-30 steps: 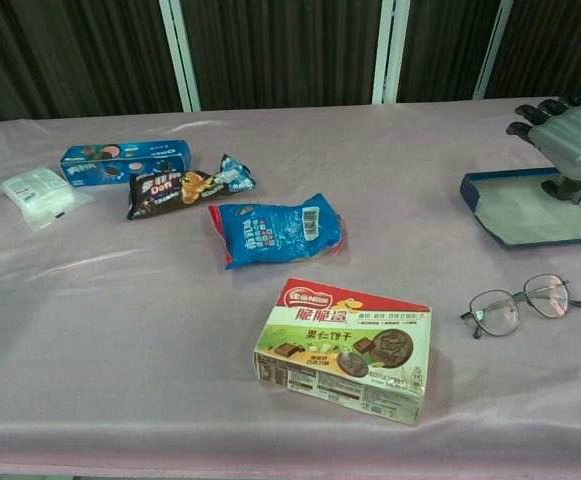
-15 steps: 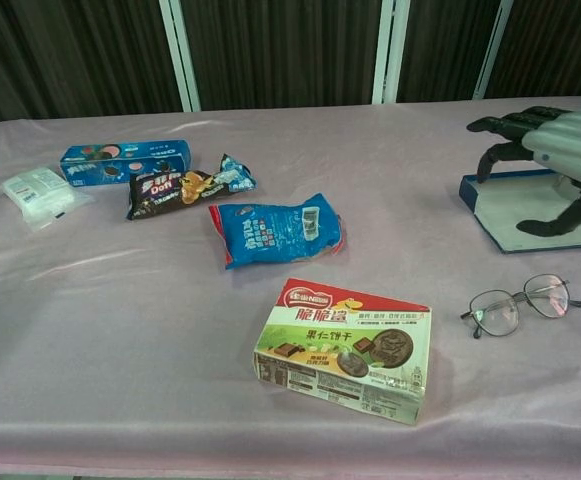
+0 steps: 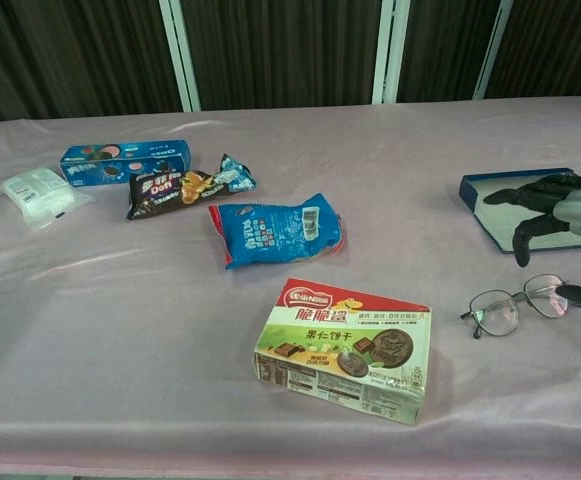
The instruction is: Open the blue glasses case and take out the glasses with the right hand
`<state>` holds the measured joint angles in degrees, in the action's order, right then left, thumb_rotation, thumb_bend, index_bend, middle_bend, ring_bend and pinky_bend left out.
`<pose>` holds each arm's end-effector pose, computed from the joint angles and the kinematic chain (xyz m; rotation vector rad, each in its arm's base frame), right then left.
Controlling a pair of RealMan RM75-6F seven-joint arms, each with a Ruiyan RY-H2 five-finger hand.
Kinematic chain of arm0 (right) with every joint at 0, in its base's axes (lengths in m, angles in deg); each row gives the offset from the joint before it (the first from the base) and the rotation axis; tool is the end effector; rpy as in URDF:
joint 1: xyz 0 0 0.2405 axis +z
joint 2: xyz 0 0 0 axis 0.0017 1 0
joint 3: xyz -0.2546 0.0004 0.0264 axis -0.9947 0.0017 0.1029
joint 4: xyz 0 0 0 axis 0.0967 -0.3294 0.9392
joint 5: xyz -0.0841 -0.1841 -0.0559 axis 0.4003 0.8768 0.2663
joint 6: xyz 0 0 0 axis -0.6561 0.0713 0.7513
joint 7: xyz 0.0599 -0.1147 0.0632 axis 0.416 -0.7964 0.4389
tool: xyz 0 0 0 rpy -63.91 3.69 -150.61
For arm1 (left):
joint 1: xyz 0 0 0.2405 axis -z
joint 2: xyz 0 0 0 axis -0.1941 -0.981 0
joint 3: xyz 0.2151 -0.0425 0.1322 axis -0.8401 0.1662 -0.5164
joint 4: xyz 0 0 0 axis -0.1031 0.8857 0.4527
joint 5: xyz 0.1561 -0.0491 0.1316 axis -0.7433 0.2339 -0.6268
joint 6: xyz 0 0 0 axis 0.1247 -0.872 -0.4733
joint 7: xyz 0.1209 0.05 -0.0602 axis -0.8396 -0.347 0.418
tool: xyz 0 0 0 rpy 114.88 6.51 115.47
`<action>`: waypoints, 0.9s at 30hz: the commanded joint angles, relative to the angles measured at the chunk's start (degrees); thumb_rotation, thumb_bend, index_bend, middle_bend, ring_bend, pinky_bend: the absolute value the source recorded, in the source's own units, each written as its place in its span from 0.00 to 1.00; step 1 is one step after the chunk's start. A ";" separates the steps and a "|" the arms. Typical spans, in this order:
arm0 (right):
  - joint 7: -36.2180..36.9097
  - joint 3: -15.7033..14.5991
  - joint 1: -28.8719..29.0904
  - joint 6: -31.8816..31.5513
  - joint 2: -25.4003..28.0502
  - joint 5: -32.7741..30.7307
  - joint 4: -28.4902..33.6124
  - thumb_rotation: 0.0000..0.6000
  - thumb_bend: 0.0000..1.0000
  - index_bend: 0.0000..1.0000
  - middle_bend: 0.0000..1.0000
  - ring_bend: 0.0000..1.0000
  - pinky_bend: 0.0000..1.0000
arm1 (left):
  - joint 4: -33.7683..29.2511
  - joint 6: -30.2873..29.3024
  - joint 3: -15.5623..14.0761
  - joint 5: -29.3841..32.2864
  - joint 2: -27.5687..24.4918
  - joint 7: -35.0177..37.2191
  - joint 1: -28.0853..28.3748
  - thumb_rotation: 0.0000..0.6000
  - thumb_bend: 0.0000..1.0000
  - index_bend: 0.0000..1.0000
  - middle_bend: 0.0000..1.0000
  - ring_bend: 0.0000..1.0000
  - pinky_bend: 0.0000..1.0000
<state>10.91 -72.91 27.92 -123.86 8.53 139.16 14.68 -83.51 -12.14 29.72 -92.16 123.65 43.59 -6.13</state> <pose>-0.2648 -0.2663 0.0365 2.0618 -0.6430 0.6070 -0.2956 0.1615 0.1374 -1.5859 -0.7980 -0.8494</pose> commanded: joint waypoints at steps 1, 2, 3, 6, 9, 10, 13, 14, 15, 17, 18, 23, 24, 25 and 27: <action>-0.11 -0.12 0.75 1.56 -2.73 -0.20 -2.85 1.00 0.50 0.54 0.00 0.00 0.00 | 0.04 -0.10 0.00 -0.04 -0.08 0.19 -0.04 1.00 0.53 0.00 0.00 0.00 0.00; -0.43 -0.12 0.86 1.68 -3.25 -0.15 -3.46 1.00 0.50 0.55 0.00 0.00 0.00 | 0.07 -0.13 0.01 -0.03 -0.10 0.28 -0.05 1.00 0.53 0.00 0.00 0.00 0.00; -0.63 -0.11 0.94 1.81 -3.55 -0.19 -3.83 1.00 0.50 0.56 0.00 0.00 0.00 | 0.08 -0.14 0.02 -0.02 -0.12 0.36 -0.05 1.00 0.53 0.00 0.00 0.00 0.00; -0.92 0.03 1.06 2.23 -4.19 -0.70 -4.68 1.00 0.50 0.57 0.00 0.00 0.00 | 0.12 -0.19 0.02 -0.05 -0.20 0.55 -0.06 1.00 0.53 0.00 0.00 0.00 0.00; -0.86 0.13 1.11 2.42 -4.46 -1.05 -5.18 1.00 0.50 0.58 0.00 0.00 0.00 | 0.15 -0.25 0.03 -0.08 -0.24 0.71 -0.07 1.00 0.53 0.00 0.00 0.00 0.00; -0.79 0.12 1.13 2.52 -4.52 -1.14 -5.28 1.00 0.50 0.58 0.00 0.00 0.00 | 0.17 -0.23 0.04 -0.06 -0.24 0.70 -0.06 1.00 0.53 0.00 0.00 0.00 0.00; -0.78 0.08 1.28 2.83 -4.82 -1.26 -5.66 1.00 0.52 0.60 0.00 0.00 0.00 | 0.16 -0.04 -0.03 -0.08 -0.20 0.50 -0.01 1.00 0.53 0.00 0.00 0.00 0.00; -0.76 0.06 1.32 2.84 -4.97 -1.21 -5.84 1.00 0.53 0.61 0.00 0.00 0.00 | 0.14 -0.08 -0.03 -0.10 -0.20 0.45 -0.03 1.00 0.53 0.00 0.00 0.00 0.00; -0.69 0.05 1.34 2.81 -5.05 -1.18 -5.91 1.00 0.54 0.62 0.00 0.00 0.00 | 0.13 -0.14 -0.03 -0.13 -0.19 0.44 -0.05 1.00 0.53 0.00 0.00 0.00 0.00; -0.57 -0.02 1.39 2.85 -5.21 -1.12 -6.11 1.00 0.55 0.64 0.00 0.00 0.00 | 0.12 -0.21 0.00 -0.09 -0.18 0.52 -0.09 1.00 0.53 0.00 0.00 0.00 0.00; -0.55 -0.04 1.41 2.89 -5.23 -1.14 -6.17 1.00 0.56 0.65 0.00 0.00 0.00 | 0.12 -0.19 0.01 -0.06 -0.19 0.55 -0.09 1.00 0.53 0.00 0.00 0.00 0.00; -0.73 -0.16 1.38 2.95 -5.38 -1.29 -6.52 1.00 0.58 0.69 0.00 0.00 0.00 | 0.13 -0.18 -0.01 -0.12 -0.26 0.65 -0.07 1.00 0.53 0.00 0.00 0.00 0.00; -0.75 -0.20 1.35 2.91 -5.44 -1.27 -6.57 1.00 0.58 0.69 0.00 0.00 0.00 | 0.12 -0.20 -0.01 -0.13 -0.27 0.68 -0.08 1.00 0.53 0.00 0.00 0.00 0.00; -0.71 -0.27 1.31 2.86 -5.52 -1.25 -6.64 1.00 0.58 0.69 0.01 0.00 0.00 | 0.12 -0.25 -0.03 -0.15 -0.29 0.73 -0.11 1.00 0.53 0.00 0.00 0.00 0.00; -0.65 -0.34 1.26 2.86 -5.65 -1.27 -6.75 1.00 0.58 0.70 0.01 0.00 0.00 | 0.11 -0.36 -0.02 -0.19 -0.31 0.81 -0.15 1.00 0.53 0.00 0.00 0.00 0.00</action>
<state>10.26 -73.24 29.19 -121.00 2.88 137.90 7.93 -83.40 -12.51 29.70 -92.34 123.33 44.41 -6.28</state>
